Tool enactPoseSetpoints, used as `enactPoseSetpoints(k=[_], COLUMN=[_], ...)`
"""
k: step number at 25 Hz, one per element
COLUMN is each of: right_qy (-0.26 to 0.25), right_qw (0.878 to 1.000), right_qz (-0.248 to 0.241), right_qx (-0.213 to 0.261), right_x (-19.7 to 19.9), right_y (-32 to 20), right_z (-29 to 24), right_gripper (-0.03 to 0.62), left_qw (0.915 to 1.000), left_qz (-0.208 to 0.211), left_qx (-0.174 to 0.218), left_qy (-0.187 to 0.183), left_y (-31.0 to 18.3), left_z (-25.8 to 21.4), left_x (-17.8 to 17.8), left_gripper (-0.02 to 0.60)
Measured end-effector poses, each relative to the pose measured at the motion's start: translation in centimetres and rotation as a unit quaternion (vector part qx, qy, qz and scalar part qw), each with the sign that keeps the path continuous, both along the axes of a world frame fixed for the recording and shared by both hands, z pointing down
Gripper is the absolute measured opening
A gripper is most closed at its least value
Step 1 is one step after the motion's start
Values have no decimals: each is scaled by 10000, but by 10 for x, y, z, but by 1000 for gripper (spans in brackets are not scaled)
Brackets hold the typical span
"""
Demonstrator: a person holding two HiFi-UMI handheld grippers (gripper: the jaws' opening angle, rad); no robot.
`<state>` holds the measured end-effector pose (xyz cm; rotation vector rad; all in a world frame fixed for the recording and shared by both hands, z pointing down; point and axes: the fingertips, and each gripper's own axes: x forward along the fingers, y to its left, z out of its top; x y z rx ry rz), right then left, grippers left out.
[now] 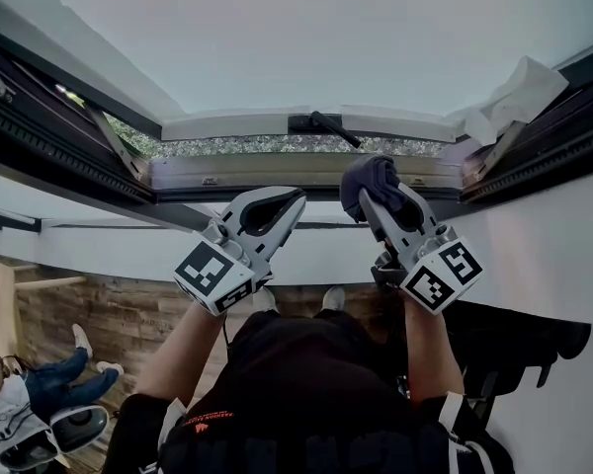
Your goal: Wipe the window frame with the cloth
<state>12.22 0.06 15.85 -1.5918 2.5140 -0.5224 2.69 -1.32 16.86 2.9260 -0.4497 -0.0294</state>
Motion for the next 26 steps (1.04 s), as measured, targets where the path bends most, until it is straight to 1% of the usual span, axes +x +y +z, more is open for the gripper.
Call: enactPoseSetpoints(k=[10,26], right_qy=[50,45], right_qw=[9999,10000], right_qz=[-97,-87], right_qx=[12,18], right_x=[-7,-7], right_y=[4,12], right_z=[0,-1], right_gripper=[106,106], left_qw=[10000,9999], left_qz=[-9,26], left_qx=[49,113], left_qy=[6,26], left_y=[8,11], left_z=[-3,-11], left_x=[2,7], left_gripper=[20,20])
